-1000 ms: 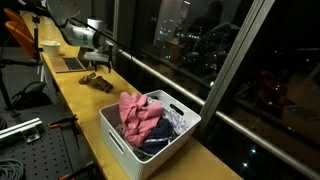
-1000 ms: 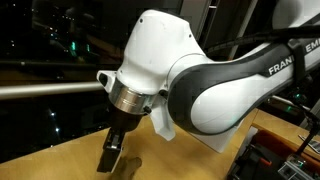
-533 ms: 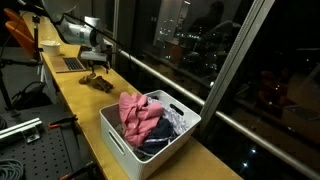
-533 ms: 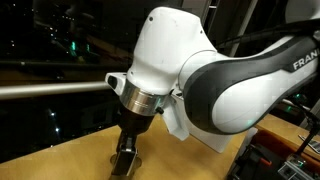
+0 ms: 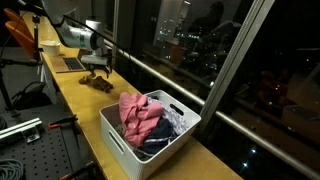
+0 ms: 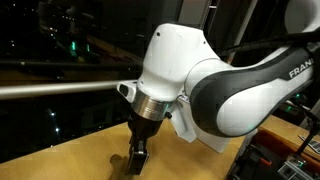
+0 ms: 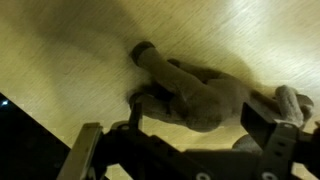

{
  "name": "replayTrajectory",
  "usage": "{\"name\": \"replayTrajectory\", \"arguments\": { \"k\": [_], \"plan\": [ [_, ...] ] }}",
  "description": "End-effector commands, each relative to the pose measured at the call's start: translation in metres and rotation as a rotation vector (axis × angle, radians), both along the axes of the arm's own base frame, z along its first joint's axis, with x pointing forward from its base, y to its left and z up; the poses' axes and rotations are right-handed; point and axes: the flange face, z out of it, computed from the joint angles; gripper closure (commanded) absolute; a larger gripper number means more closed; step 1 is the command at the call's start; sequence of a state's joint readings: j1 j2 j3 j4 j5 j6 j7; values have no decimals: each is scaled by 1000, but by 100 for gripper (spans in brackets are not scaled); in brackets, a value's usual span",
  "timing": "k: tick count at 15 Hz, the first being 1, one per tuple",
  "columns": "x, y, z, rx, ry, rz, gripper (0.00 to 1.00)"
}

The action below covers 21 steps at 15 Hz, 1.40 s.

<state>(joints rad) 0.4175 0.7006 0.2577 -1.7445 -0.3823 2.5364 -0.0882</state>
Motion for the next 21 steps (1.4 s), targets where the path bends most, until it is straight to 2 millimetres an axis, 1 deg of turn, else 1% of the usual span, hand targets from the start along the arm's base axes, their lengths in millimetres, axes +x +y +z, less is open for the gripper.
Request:
{"name": "replayTrajectory", "arguments": {
  "k": [1,5,11,12,13,15,16,21],
  "plan": [
    [5,-2,3,20,-11,3,0],
    [7,-3,-3,35,-11,-9,0],
    [10,-3,-17,46,0,-14,0],
    [11,-3,-19,50,2,-18,24],
    [13,-3,-21,53,3,-23,26],
    [14,-4,-22,59,5,-30,42],
    [16,-4,-22,61,6,-32,51],
    [22,-14,-19,78,14,-65,86]
  ]
}}
